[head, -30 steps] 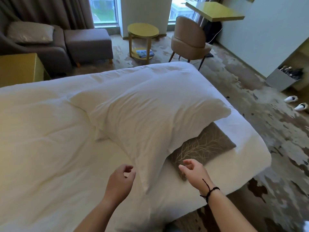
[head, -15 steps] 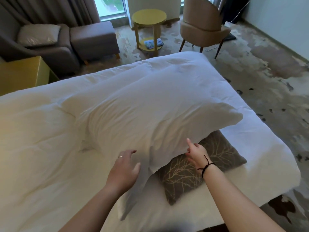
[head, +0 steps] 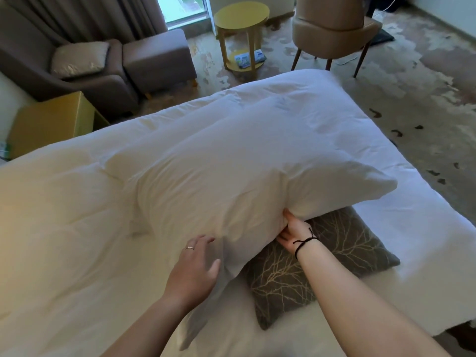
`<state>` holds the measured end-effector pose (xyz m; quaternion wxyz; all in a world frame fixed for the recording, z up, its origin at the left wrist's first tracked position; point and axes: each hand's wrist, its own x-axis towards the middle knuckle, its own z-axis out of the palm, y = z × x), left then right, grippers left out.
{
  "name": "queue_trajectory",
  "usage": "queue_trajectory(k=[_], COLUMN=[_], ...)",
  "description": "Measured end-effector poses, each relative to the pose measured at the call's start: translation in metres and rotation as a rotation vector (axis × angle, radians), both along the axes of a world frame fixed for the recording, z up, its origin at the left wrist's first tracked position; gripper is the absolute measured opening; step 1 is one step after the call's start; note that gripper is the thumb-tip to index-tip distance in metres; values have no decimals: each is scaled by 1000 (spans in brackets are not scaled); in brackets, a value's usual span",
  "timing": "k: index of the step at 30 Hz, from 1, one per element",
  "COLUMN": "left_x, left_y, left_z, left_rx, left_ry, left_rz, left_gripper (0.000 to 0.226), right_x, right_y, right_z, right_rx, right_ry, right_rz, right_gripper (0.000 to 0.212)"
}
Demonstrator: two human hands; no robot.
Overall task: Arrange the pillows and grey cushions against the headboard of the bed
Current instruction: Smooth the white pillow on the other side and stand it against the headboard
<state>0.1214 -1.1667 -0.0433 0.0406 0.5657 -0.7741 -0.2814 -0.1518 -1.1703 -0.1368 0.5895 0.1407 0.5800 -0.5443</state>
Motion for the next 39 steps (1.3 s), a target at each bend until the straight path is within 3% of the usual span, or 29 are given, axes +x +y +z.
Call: queue_trajectory(k=[7, 12, 18, 21, 24, 27, 29, 32, 39], left_x=[-12, -29, -35, -25, -15, -1, 16, 35, 39], left_y=[-3, -3, -10, -27, -38, -41, -44, -51, -42], left_z=[9, 26, 48, 65, 73, 72, 66, 62, 59], left_rx=[-81, -264, -518, -752, -810, -591, -506, -481, -425], left_ry=[-105, -180, -197, -97, -108, -262, -268, -267, -244], left_rz=[-71, -163, -205, -209, -296, -260, -194, -144, -67], left_gripper=[53, 59, 84, 62, 20, 19, 17, 16, 5], right_x=[3, 25, 83, 113, 121, 124, 129, 132, 147], right_y=[-20, 3, 25, 34, 37, 39, 39, 26, -21], right_z=[8, 39, 130, 168, 187, 198, 205, 204, 184], right_rx=[14, 18, -222, -276, -234, -231, -288, -286, -291], right_ry=[213, 299, 627, 722, 871, 1325, 1714, 2084, 2288], right_rz=[33, -25, -8, 27, 282, 736, 834, 1038, 1606], right_gripper=[22, 10, 36, 40, 38, 27, 16, 32, 17])
